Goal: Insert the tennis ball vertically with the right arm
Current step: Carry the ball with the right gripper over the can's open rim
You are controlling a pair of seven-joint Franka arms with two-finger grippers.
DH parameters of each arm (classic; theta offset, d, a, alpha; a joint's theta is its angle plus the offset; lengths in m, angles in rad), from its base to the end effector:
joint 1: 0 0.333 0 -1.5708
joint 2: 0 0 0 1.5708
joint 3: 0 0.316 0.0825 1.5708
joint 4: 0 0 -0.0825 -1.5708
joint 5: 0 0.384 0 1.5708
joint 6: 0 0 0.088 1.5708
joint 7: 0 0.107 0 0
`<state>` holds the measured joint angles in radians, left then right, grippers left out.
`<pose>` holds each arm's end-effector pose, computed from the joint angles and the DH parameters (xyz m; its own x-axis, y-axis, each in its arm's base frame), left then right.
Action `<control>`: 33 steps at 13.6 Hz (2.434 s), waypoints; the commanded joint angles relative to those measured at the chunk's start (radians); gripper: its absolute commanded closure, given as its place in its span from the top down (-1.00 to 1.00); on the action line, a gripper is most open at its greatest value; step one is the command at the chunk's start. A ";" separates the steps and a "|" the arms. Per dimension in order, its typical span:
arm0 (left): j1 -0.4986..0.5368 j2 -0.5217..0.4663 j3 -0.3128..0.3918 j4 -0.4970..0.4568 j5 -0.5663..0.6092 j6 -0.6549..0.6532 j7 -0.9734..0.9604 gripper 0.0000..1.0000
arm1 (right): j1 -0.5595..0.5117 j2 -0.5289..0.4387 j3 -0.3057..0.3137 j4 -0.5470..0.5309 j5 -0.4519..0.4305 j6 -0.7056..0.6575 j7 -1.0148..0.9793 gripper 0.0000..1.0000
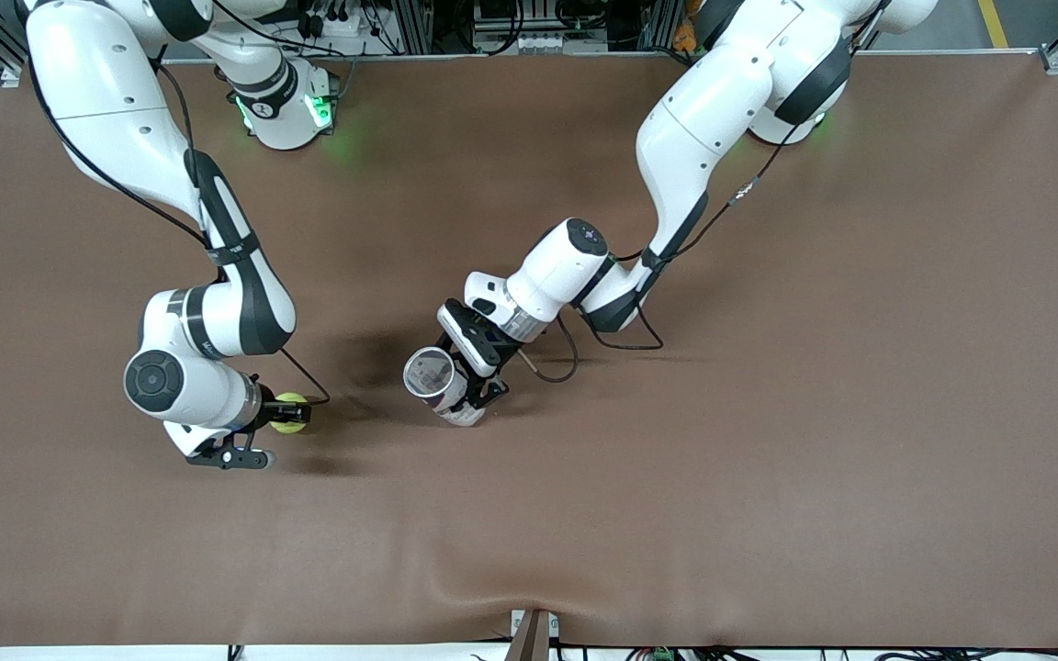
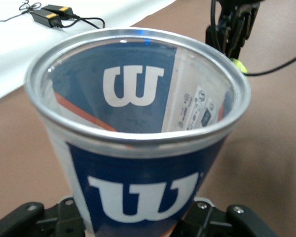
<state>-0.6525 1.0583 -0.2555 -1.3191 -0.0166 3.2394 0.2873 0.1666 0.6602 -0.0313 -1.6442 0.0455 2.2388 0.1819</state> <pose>0.5368 -0.5686 0.2070 0.3699 -0.5035 0.7808 -0.8138 -0.5810 0.0108 0.6735 0.0954 0.2238 0.9953 -0.0697 -0.0668 -0.0700 -0.9975 -0.0026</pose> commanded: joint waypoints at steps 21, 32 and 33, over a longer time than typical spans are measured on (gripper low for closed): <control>0.008 -0.029 -0.002 -0.108 -0.017 0.022 -0.034 1.00 | 0.231 -0.033 0.047 0.498 0.214 -0.522 0.833 -1.00; 0.031 -0.082 -0.002 -0.215 -0.016 0.039 -0.034 1.00 | 0.298 -0.027 0.080 0.491 0.194 -0.522 0.961 -0.96; 0.033 -0.092 -0.002 -0.229 -0.016 0.039 -0.034 1.00 | 0.288 -0.027 0.080 0.491 0.186 -0.527 0.953 -0.84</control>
<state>-0.6320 1.0395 -0.2558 -1.4562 -0.0187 3.2694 0.2625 0.4637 0.6379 0.0495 -1.1514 0.2456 1.7235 1.1296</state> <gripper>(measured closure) 0.000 0.370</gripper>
